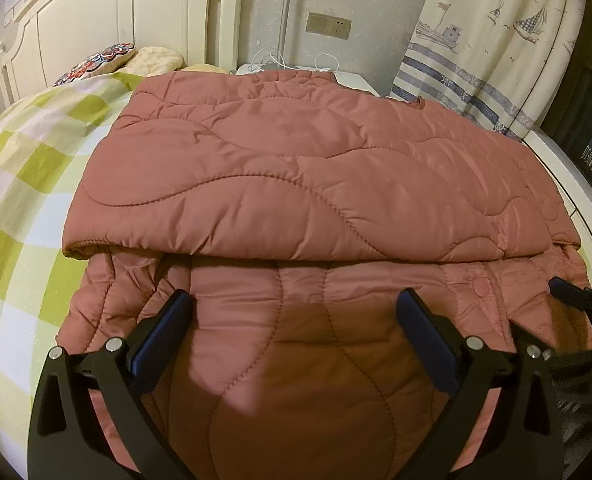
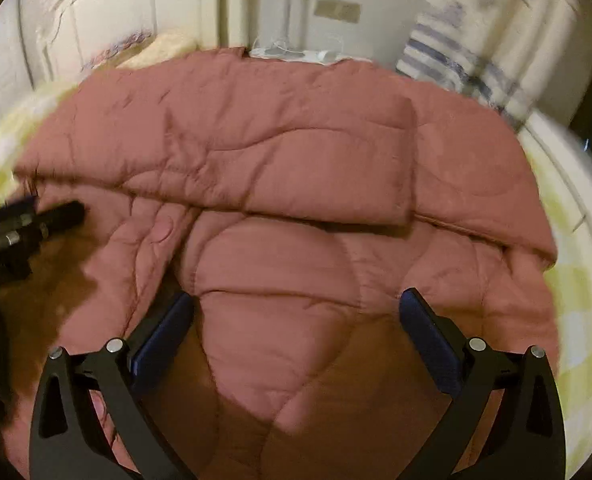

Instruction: Fold large clothes

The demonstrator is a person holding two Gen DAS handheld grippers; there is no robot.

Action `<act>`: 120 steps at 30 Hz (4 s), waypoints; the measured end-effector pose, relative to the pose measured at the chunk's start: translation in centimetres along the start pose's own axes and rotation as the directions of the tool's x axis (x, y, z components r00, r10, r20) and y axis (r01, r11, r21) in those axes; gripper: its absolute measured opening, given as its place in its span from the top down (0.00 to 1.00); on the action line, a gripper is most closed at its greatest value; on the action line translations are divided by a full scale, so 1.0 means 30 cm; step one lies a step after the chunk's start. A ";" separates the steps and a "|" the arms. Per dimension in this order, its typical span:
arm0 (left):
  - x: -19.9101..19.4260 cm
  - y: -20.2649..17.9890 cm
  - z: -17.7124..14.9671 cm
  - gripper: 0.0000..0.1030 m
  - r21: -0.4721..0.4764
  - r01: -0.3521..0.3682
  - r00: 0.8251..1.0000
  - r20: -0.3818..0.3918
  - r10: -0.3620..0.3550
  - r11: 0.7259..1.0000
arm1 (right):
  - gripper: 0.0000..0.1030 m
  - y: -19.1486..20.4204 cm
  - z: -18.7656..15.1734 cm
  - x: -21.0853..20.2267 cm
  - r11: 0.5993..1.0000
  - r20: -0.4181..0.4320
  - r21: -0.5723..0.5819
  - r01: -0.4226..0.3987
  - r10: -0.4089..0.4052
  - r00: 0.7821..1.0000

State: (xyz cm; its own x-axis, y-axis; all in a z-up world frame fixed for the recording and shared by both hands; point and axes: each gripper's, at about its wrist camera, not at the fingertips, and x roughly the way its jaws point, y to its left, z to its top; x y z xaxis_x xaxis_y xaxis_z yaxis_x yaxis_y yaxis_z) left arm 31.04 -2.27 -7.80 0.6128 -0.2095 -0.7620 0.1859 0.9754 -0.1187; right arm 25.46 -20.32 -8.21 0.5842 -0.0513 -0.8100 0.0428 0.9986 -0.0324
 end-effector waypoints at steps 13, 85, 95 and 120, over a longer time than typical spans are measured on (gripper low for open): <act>-0.042 0.195 -0.031 0.02 -0.219 -0.099 0.995 -0.006 0.100 0.971 | 0.04 -0.325 -0.156 -0.092 0.960 -0.016 0.259 0.106 -0.106 0.994; -0.318 -0.156 -0.525 0.02 0.233 -0.047 0.998 0.060 0.033 0.971 | 0.04 0.032 -0.527 -0.341 0.994 0.157 -0.098 -0.040 0.055 0.986; -0.384 -0.029 -0.555 0.02 0.160 -0.042 0.998 0.059 0.033 0.986 | 0.05 -0.117 -0.580 -0.401 1.000 0.162 -0.021 -0.005 0.008 0.987; -0.450 -0.083 -0.706 0.02 0.252 -0.016 0.994 0.108 -0.012 0.968 | 0.04 -0.011 -0.647 -0.427 0.987 0.146 -0.118 -0.109 0.126 0.981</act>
State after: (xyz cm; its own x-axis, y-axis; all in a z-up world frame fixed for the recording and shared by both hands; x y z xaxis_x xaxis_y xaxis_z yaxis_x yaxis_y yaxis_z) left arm 6.02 -0.41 -10.71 0.6898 -0.2273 -0.6874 0.3638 0.9297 0.0576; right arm 2.22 -19.69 -9.20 0.6971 0.0733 -0.7132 -0.1173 0.9930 -0.0126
